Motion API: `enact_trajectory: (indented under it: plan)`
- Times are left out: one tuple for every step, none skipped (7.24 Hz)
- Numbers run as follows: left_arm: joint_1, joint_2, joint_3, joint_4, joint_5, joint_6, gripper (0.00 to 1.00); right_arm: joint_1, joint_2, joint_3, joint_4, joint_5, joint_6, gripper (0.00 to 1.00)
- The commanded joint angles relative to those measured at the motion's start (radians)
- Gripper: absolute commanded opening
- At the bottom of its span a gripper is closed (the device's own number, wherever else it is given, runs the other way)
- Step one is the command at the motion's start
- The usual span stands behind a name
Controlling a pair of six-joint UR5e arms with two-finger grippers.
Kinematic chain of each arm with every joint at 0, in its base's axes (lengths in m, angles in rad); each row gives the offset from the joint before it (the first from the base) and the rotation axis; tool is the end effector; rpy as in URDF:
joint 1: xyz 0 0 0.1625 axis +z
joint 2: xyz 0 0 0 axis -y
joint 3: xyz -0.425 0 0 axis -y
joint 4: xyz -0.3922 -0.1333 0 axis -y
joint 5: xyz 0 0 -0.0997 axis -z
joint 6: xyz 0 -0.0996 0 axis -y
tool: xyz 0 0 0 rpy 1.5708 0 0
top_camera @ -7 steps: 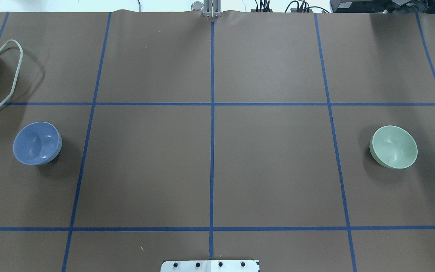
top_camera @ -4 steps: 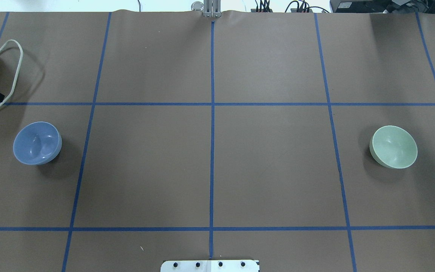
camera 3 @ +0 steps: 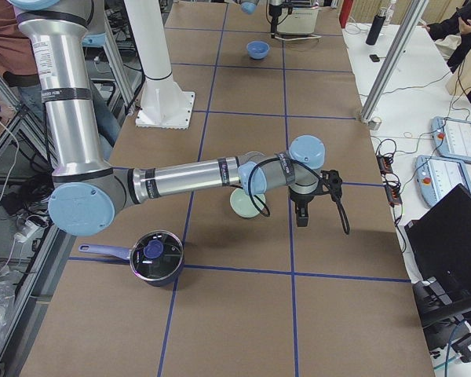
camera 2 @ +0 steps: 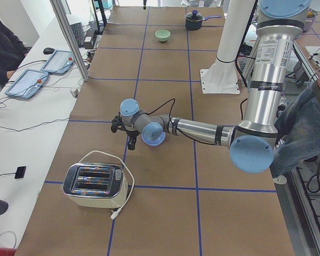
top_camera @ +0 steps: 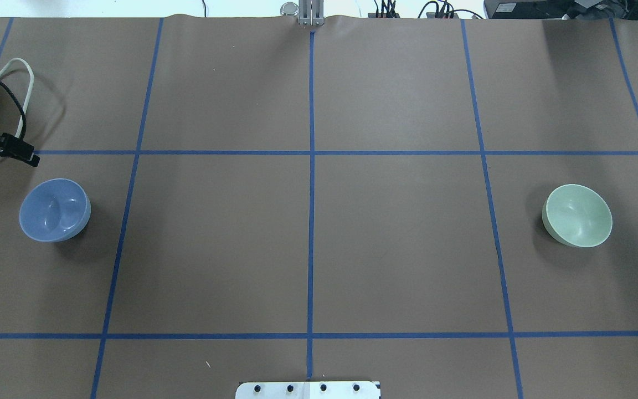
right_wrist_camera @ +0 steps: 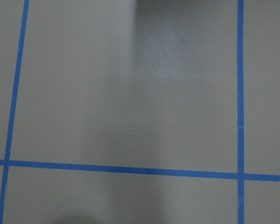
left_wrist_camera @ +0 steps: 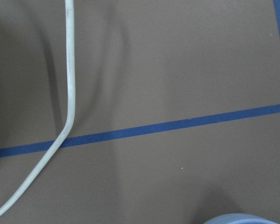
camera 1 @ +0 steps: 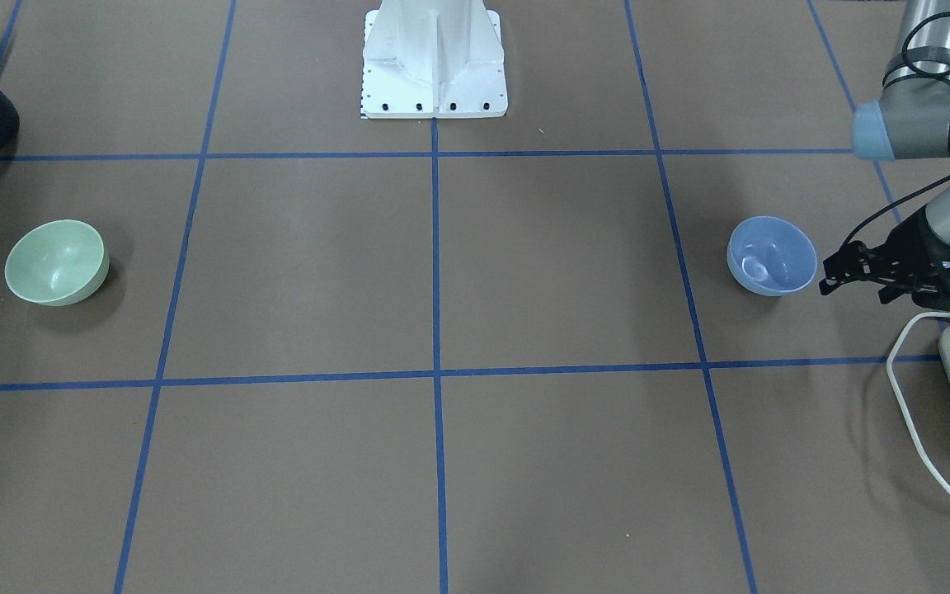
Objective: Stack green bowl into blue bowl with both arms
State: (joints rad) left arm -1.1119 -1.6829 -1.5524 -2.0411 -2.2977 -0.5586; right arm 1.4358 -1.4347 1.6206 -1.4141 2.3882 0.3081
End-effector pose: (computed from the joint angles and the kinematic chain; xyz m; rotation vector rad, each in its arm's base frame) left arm 0.1888 -0.5336 0.5577 0.1258 0.8788 0.1118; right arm -0.0153 -0.5630 0.5418 0.1374 -0.8597 0.0220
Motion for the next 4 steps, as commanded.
enact_trajectory:
  plan:
    - [0.014, 0.006, 0.003, -0.039, 0.001, -0.037, 0.98, 0.000, 0.003, -0.001, 0.000, 0.005, 0.006, 1.00]
    - [0.014, 0.006, 0.002, -0.039, 0.001, -0.037, 0.98, -0.001, 0.008, 0.005, -0.003, 0.005, 0.014, 1.00]
    - [0.015, 0.008, 0.000, -0.039, 0.001, -0.038, 0.98, -0.003, 0.007, 0.002, -0.006, 0.006, 0.009, 1.00]
    - [0.021, 0.018, -0.002, -0.048, 0.001, -0.038, 0.98, -0.003, -0.006, 0.004, 0.000, 0.026, 0.011, 1.00]
